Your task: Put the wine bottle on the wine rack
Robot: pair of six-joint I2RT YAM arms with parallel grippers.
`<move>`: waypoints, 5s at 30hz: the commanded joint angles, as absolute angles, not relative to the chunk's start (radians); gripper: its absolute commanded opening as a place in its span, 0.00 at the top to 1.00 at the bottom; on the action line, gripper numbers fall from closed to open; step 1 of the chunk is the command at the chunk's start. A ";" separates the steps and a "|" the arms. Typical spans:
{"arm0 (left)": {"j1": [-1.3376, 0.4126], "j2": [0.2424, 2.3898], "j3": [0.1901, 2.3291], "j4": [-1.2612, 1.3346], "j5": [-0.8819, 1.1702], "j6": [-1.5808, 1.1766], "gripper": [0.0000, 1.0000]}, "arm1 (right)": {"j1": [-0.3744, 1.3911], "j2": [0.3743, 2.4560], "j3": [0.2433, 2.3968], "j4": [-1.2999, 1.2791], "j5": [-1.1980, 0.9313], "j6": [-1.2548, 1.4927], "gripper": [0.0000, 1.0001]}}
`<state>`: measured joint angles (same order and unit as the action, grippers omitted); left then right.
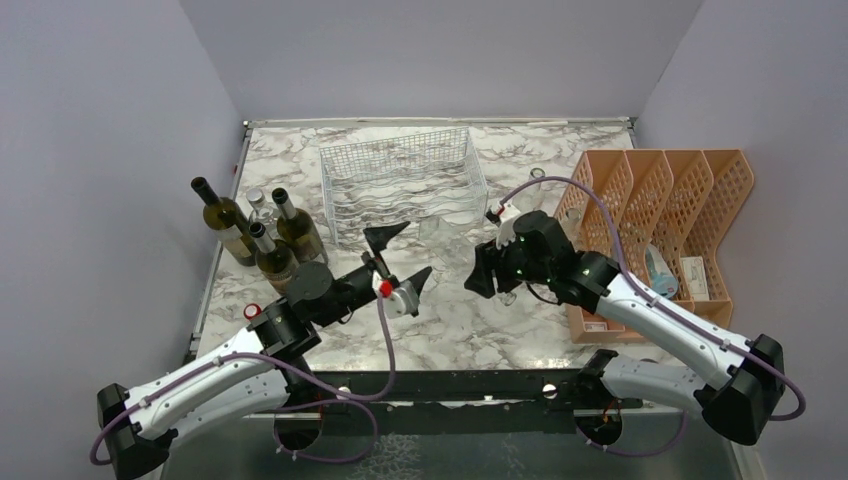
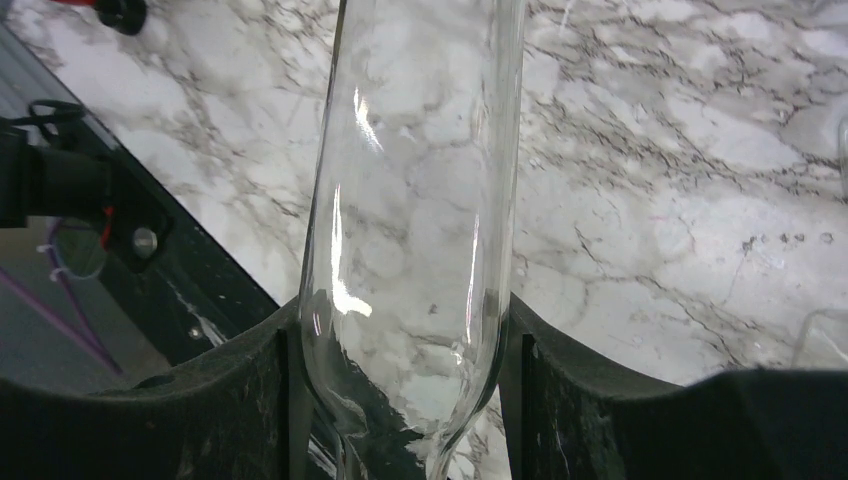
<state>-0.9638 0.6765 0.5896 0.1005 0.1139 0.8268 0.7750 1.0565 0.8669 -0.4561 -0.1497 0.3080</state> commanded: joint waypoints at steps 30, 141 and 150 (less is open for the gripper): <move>-0.965 0.805 0.892 -0.326 -0.219 -0.467 0.01 | 0.793 1.233 0.712 -0.019 0.271 0.338 0.99; -0.965 0.734 0.868 -0.382 -0.133 -0.402 0.01 | 0.706 1.396 1.215 -0.131 0.415 0.173 0.26; -0.966 0.726 0.861 -0.375 -0.115 -0.385 0.01 | 0.699 1.350 1.290 -0.195 0.703 0.046 0.11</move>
<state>-0.9642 0.7464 0.8299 -0.3916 -0.1127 -0.4068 0.6994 1.3567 1.2556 -0.1452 0.5194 0.1280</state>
